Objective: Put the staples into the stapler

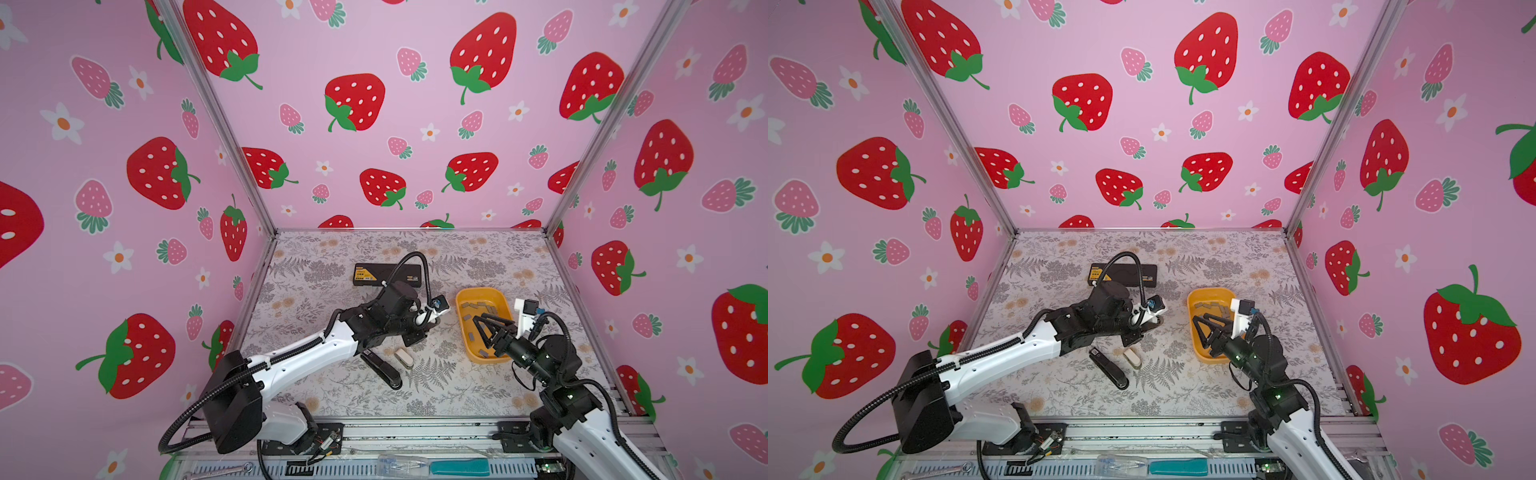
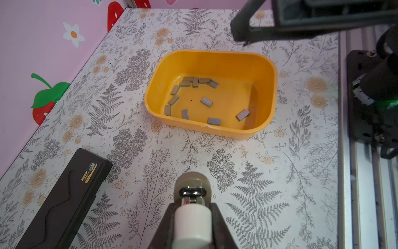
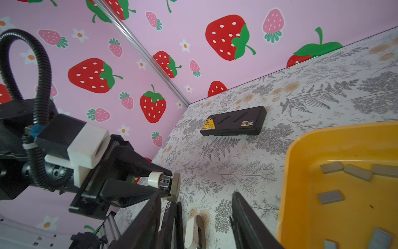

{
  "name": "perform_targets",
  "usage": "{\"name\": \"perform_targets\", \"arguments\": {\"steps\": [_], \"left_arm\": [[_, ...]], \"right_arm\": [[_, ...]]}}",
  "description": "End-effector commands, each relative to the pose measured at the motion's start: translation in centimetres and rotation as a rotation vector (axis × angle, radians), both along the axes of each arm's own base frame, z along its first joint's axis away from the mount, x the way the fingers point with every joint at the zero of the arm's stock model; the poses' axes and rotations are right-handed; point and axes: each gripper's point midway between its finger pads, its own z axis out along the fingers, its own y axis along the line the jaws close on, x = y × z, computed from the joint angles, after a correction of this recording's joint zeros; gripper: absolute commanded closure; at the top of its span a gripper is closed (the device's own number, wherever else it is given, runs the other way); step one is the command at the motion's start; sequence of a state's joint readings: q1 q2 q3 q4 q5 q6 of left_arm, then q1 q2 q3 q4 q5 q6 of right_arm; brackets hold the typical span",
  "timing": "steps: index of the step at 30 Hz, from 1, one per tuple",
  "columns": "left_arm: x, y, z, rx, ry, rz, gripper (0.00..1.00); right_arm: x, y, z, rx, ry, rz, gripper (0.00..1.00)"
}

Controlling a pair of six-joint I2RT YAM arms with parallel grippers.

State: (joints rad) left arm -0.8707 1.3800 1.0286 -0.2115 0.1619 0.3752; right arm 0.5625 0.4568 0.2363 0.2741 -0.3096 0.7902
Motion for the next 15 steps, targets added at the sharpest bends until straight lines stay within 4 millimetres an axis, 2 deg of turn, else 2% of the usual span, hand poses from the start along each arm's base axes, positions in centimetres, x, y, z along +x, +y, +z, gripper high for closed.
{"name": "perform_targets", "arguments": {"steps": [1,11,12,15], "left_arm": [[0.0,-0.7,1.8,-0.077,-0.022,-0.006,1.0],[-0.6,-1.8,0.7,-0.028,0.012,-0.065,1.0],[-0.6,-1.8,0.5,-0.02,0.013,-0.068,1.0],[-1.0,-2.1,0.5,-0.01,0.012,-0.085,1.0]], "right_arm": [[-0.9,1.7,0.8,0.047,-0.006,0.077,0.46],[-0.4,4.3,0.1,0.014,0.015,0.109,0.48],[-0.4,4.5,0.0,0.012,0.018,0.115,0.51],[-0.3,5.2,-0.4,0.0,0.034,0.119,0.52]]}}
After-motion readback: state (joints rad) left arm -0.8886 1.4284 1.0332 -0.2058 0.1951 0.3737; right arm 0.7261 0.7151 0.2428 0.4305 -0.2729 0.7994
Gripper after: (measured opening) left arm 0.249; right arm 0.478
